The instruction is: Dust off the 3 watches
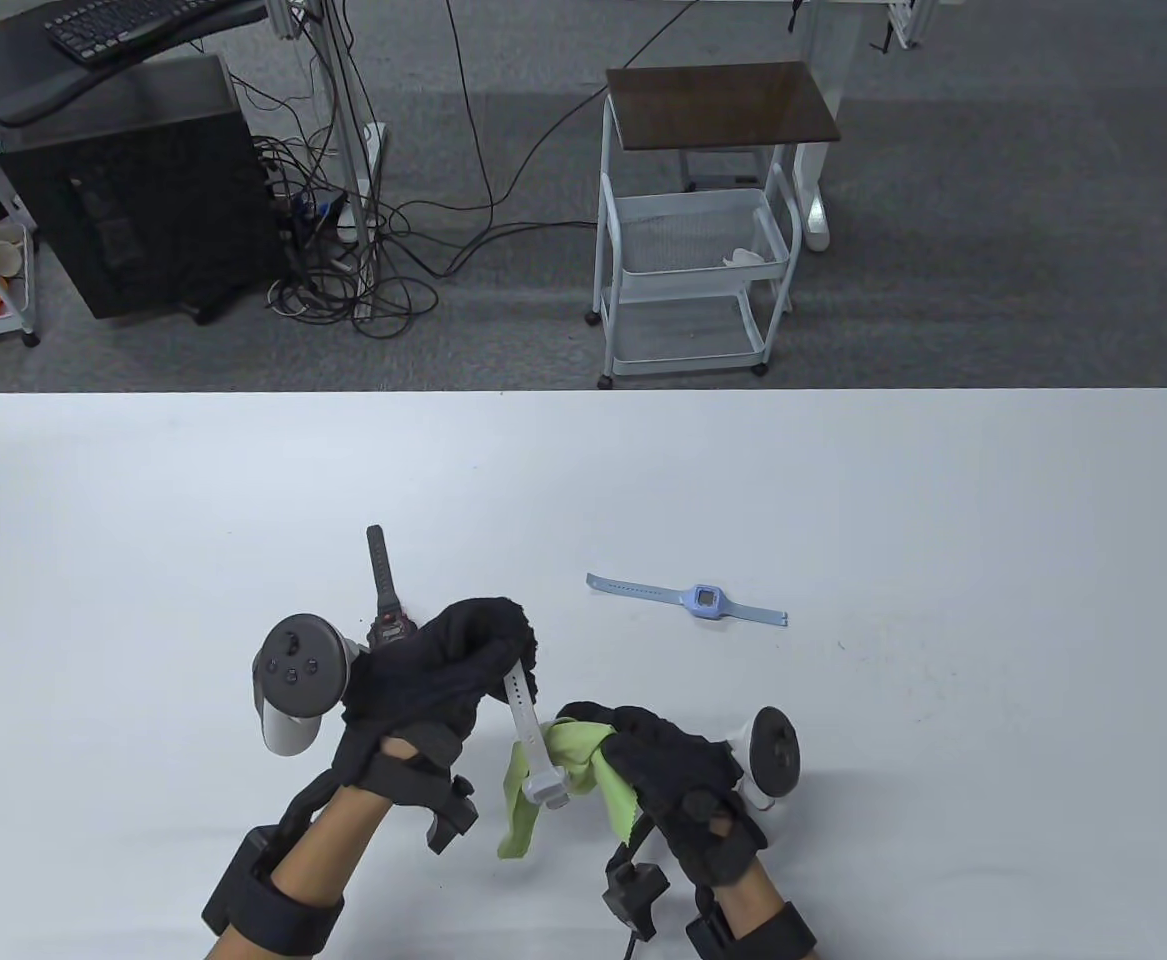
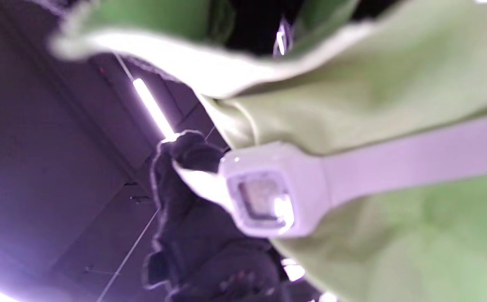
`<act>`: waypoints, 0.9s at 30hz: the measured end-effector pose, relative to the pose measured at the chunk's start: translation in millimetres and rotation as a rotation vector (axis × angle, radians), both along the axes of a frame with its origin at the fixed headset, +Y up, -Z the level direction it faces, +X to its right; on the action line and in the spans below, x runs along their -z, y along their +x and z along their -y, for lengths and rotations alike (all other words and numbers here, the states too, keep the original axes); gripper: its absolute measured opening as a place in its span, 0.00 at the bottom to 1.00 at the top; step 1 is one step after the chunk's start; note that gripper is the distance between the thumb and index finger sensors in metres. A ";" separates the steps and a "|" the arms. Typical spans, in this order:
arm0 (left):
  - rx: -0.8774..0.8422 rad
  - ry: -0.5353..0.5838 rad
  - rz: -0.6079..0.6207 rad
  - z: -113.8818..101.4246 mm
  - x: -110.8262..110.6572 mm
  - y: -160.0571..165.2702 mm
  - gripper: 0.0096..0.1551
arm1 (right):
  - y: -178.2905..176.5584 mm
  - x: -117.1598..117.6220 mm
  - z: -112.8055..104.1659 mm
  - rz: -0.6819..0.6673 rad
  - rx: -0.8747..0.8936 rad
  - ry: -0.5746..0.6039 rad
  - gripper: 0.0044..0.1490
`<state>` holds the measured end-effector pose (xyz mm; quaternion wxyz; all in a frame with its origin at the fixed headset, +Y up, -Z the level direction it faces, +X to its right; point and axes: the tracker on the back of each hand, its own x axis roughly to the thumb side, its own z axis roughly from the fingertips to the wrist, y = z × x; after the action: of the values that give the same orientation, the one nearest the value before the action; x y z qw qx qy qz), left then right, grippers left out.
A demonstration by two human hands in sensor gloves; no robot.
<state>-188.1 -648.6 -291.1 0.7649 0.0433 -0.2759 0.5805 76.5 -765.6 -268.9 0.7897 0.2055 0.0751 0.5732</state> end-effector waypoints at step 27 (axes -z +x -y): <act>-0.232 -0.065 -0.106 17.4 1.2 -6.9 0.23 | -37.6 -18.9 -0.4 -0.139 -0.010 0.016 0.28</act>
<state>-195.0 -666.0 -292.3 0.7070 0.0806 -0.2093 0.6707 38.9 -765.3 -249.9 0.7779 0.2507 0.1262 0.5623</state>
